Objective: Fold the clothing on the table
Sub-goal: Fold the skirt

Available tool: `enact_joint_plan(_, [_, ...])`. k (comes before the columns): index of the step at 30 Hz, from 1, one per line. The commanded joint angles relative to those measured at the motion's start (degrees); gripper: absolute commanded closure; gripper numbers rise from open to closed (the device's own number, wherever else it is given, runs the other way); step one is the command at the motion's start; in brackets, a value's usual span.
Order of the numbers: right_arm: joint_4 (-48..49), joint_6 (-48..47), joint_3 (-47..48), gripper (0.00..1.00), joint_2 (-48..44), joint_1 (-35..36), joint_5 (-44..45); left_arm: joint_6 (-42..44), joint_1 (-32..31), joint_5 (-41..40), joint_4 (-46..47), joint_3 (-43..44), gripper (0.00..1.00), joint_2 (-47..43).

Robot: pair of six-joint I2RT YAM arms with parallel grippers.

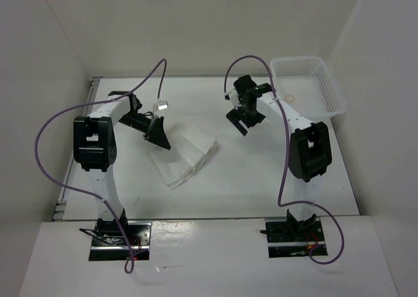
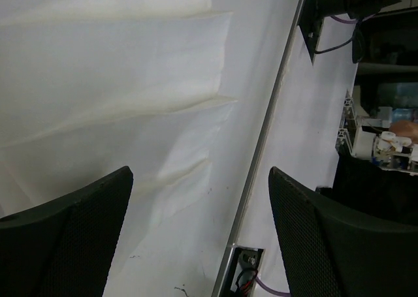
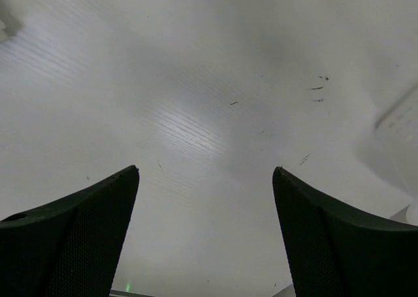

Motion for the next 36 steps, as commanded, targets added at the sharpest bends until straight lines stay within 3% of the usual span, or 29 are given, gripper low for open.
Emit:
enact_joint_plan(1, [4.02,0.45,-2.05,0.13,-2.96,0.38,1.78,5.28,0.52,2.85,-1.15,-0.85,0.1,2.99])
enact_joint_plan(13, [4.55,0.45,-3.37,0.13,-0.42,-0.15,2.31,10.91,3.58,3.38,-1.15,-3.93,0.13,19.24])
enact_joint_plan(18, [4.55,0.45,-3.37,0.13,0.11,-0.15,2.31,10.91,4.82,3.91,-1.15,-3.93,0.14,18.56])
enact_joint_plan(25, [4.55,0.45,-2.84,0.13,-2.96,-0.15,2.92,-0.48,4.3,3.39,-1.15,4.31,0.14,1.26])
enact_joint_plan(31, [5.69,0.45,-4.69,0.13,-9.02,-2.16,5.55,-12.01,7.44,-1.27,-1.15,22.16,0.07,-11.58])
enact_joint_plan(33, [7.53,1.16,-6.62,0.13,-10.96,-5.15,6.09,-13.69,9.64,-6.36,0.69,22.88,0.03,-15.79])
enact_joint_plan(36, [12.36,4.39,-9.6,0.12,-16.22,-13.11,6.09,-19.14,16.14,-14.95,10.34,10.53,0.0,-25.1])
